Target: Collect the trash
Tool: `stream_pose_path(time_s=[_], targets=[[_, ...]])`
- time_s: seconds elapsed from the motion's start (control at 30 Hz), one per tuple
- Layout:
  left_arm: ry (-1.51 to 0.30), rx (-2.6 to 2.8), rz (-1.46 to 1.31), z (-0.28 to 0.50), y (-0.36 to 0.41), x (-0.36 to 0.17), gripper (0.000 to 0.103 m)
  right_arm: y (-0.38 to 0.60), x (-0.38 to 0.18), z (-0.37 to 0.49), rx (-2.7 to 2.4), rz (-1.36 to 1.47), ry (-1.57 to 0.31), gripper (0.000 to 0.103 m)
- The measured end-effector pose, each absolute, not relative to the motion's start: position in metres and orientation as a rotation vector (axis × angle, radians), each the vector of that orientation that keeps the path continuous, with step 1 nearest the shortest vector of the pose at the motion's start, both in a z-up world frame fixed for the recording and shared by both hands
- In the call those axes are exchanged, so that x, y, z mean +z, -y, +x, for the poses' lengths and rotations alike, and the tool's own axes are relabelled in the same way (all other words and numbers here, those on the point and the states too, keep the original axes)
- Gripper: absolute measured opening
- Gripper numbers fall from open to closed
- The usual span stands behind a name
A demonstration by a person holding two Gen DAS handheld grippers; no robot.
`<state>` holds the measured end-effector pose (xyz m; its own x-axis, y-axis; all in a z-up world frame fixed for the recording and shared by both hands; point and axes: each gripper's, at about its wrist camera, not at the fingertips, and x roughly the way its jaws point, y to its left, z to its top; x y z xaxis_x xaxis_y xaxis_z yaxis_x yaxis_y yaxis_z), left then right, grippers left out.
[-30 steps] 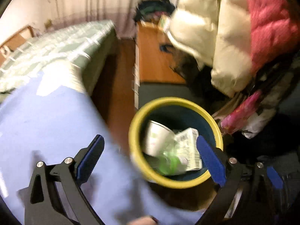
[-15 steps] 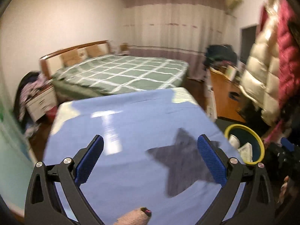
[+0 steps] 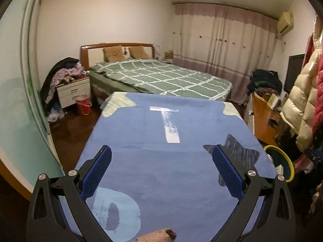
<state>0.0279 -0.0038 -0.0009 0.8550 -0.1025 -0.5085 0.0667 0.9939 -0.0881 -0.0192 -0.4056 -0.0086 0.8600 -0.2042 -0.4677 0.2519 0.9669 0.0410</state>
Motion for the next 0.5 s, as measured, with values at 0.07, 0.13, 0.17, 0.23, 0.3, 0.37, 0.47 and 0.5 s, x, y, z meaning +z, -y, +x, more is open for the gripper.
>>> stream_pose_path(time_s=[0.07,0.13,0.17,0.23,0.3,0.37,0.47,0.5], targets=[[-0.544,-0.08,-0.055,0.028,0.009,-0.002,0.098,0.405,-0.009,-0.018,-0.239,0.103,-0.479,0.088],[-0.544,-0.08,-0.061,0.029,0.011,-0.002,0.098,0.406,-0.01,-0.017,-0.235,0.107,-0.481,0.088],[-0.544,-0.082,-0.065,0.029,0.01,-0.002,0.098,0.405,-0.01,-0.016,-0.233,0.107,-0.481,0.088],[-0.543,-0.081,-0.063,0.029,0.013,-0.001,0.098,0.405,-0.011,-0.014,-0.229,0.107,-0.483,0.088],[-0.543,-0.077,-0.057,0.031,0.016,0.0,0.098,0.405,-0.012,-0.013,-0.224,0.107,-0.486,0.088],[-0.545,-0.077,-0.057,0.032,0.017,-0.001,0.098,0.404,-0.012,-0.011,-0.222,0.105,-0.489,0.088],[-0.546,-0.079,-0.056,0.033,0.02,0.0,0.098,0.404,-0.012,-0.01,-0.22,0.105,-0.49,0.088],[-0.546,-0.079,-0.055,0.033,0.021,0.0,0.098,0.404,-0.012,-0.009,-0.219,0.104,-0.489,0.088]])
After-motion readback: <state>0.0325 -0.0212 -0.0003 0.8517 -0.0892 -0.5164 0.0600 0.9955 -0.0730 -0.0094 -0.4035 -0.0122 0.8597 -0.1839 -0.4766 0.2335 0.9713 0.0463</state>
